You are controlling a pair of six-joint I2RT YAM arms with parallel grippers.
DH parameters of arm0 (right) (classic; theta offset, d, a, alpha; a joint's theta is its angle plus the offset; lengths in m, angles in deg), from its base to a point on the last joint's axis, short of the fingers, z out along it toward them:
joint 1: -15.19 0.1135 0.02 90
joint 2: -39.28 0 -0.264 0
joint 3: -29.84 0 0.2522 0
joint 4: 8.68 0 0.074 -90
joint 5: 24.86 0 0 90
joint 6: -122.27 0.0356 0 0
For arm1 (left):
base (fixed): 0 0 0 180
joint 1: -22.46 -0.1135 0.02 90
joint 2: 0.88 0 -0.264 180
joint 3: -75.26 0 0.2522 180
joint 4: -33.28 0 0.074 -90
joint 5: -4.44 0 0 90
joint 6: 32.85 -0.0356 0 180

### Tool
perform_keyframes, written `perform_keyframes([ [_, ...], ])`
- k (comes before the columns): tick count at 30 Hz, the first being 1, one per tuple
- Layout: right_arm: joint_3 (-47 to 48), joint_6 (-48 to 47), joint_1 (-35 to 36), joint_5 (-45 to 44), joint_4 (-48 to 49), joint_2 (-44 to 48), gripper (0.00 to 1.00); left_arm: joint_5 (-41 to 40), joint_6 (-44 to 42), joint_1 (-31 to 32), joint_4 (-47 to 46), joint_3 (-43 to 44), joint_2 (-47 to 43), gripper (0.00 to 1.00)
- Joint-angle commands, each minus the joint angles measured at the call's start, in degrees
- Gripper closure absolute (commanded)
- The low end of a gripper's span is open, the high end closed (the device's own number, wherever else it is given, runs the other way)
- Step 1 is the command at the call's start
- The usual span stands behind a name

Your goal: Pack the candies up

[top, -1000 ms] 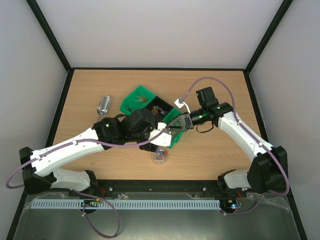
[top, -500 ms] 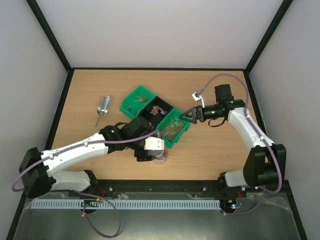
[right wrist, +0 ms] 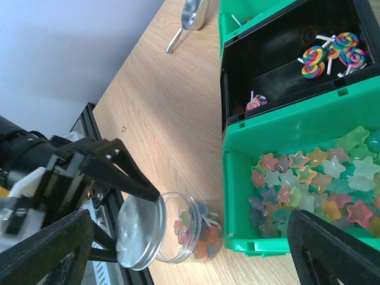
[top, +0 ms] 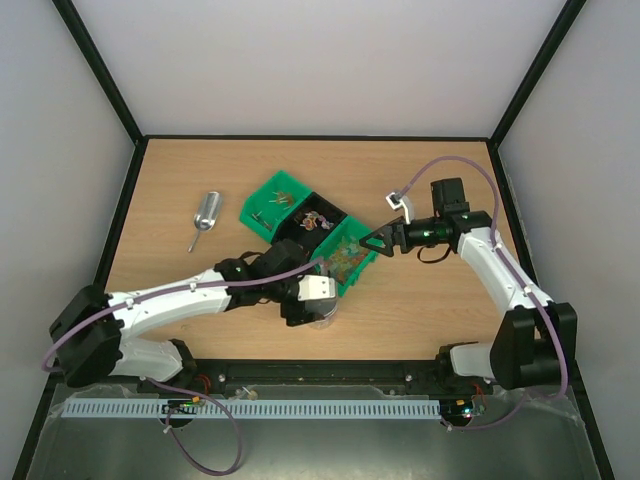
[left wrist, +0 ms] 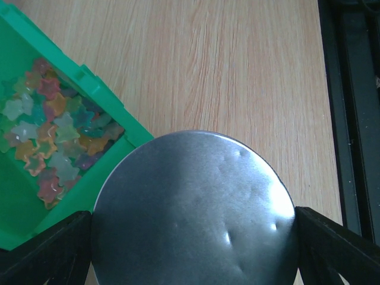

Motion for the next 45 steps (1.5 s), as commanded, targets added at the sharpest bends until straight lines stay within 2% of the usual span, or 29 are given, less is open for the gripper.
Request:
perform_keyframes([
  [1,-1.1,1.0,0.0,-0.3,1.8,2.4,0.09,-0.2,1.4,-0.4,-4.6,-1.9,2.6,0.25],
  [12,-0.6,1.3,0.0,0.9,0.8,1.9,0.09,-1.9,1.5,-1.4,-6.8,-2.6,6.0,0.25],
  [25,-0.6,0.8,0.0,1.6,0.4,1.5,0.08,-1.3,-0.2,-1.5,-2.3,-2.4,4.9,0.25],
  [38,0.0,0.2,0.0,2.1,-0.8,1.1,0.08,-0.4,0.0,-1.6,-2.4,-2.5,6.3,0.25],
  [45,0.0,0.1,0.0,2.3,-0.7,0.9,0.08,-2.0,-1.3,-1.5,0.7,1.3,5.1,0.25],
])
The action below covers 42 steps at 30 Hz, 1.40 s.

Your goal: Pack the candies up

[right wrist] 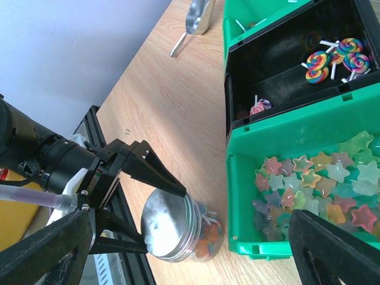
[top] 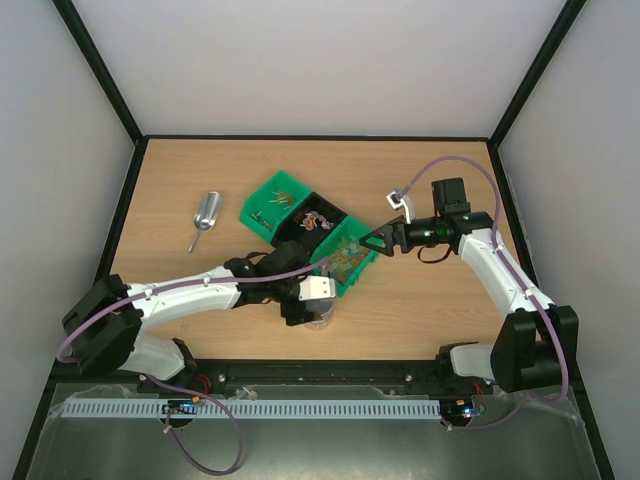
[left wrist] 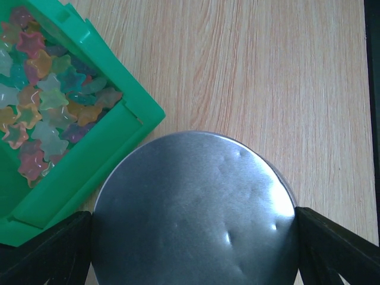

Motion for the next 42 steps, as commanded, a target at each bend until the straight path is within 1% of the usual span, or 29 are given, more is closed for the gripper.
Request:
perform_keyframes([
  [1,0.5,-0.9,0.0,2.0,-1.9,-0.4,0.08,-0.6,-1.3,-0.4,4.0,3.6,-0.8,0.25],
  [8,0.3,-1.1,0.0,2.0,-2.1,-0.1,0.08,-0.6,-1.2,-0.3,6.2,2.8,-2.9,0.24],
  [13,0.5,-1.1,0.0,2.4,-2.0,-0.2,0.08,0.3,-0.3,-0.3,5.7,1.0,-3.2,0.23],
  [21,0.6,-1.0,-0.1,2.6,-2.2,-0.4,0.08,1.0,0.9,0.4,4.1,1.0,-0.6,0.23],
  [30,0.8,-1.3,0.0,2.8,-2.7,-0.6,0.08,-0.2,1.3,0.5,2.2,-0.1,1.4,0.22],
  [42,1.0,-1.4,0.0,2.7,-3.0,-0.6,0.08,0.1,1.1,1.1,2.2,-1.0,2.6,0.22],
])
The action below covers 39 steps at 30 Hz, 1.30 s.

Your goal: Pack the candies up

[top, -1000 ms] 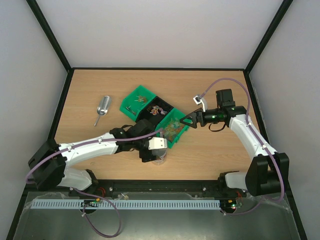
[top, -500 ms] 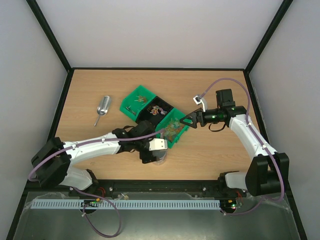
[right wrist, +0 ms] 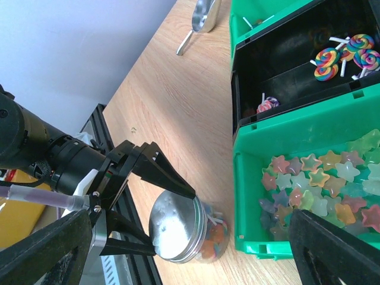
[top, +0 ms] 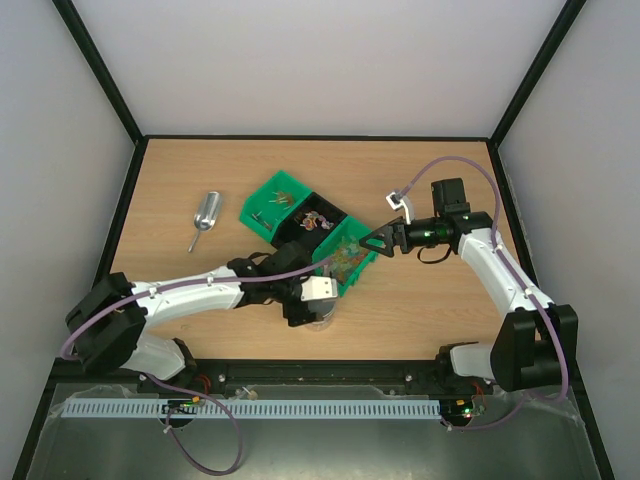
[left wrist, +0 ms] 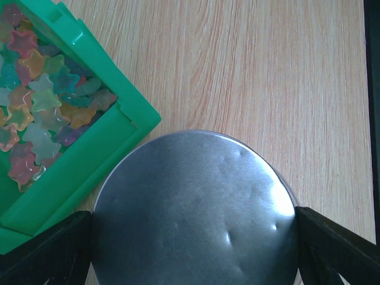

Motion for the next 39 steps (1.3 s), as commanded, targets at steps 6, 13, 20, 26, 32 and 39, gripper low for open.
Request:
perform_keyframes([
  [6,1.0,-1.1,0.0,1.4,-2.5,-0.5,0.08,-0.3,-0.6,0.4,3.2,-1.2,-1.2,0.22],
  [13,1.1,-1.1,0.0,1.6,-2.5,-0.5,0.08,-1.2,-0.7,0.5,6.8,2.9,-3.4,0.22],
  [20,1.0,-1.1,0.0,1.7,-2.5,-0.4,0.08,0.5,-0.8,0.4,8.3,1.8,-3.6,0.21],
  [26,0.9,-1.1,0.0,1.8,-2.6,-0.4,0.08,0.8,0.4,0.7,6.5,1.7,-1.9,0.21],
  [32,1.0,-1.2,0.0,1.8,-2.6,-0.3,0.08,0.4,0.5,1.8,5.0,1.1,0.1,0.20],
  [39,1.1,-1.3,0.0,1.9,-2.8,-0.5,0.08,-1.0,1.6,2.2,3.7,-0.1,0.8,0.20],
])
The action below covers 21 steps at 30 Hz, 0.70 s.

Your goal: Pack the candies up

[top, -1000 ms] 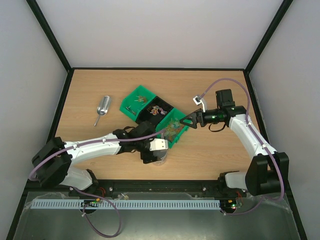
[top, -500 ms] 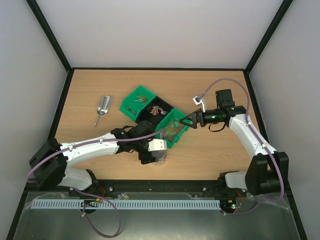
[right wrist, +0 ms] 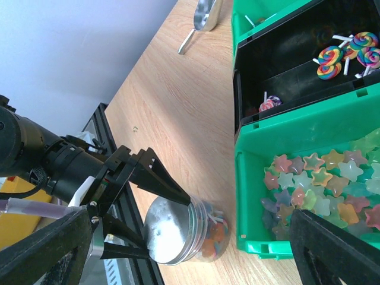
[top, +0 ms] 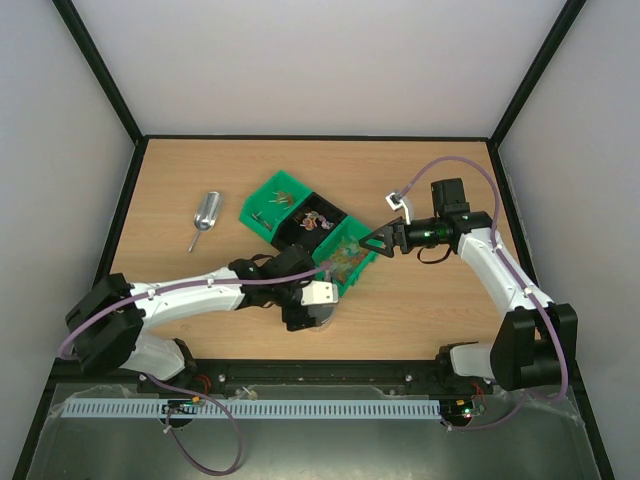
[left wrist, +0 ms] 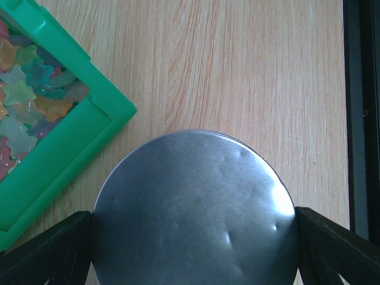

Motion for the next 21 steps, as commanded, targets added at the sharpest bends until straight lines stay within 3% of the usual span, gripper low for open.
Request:
perform_keyframes([
  [1,1.1,-1.1,0.0,1.5,-2.6,-0.2,0.08,-1.1,1.0,0.4,-0.6,-1.5,1.1,0.19],
  [12,1.0,-1.0,0.0,1.7,-2.6,0.0,0.08,-2.2,1.8,-0.6,-0.5,-1.4,1.1,0.18],
  [21,1.1,-1.0,0.0,1.8,-2.6,0.0,0.07,-2.0,1.2,-0.6,0.5,-1.7,0.8,0.11],
])
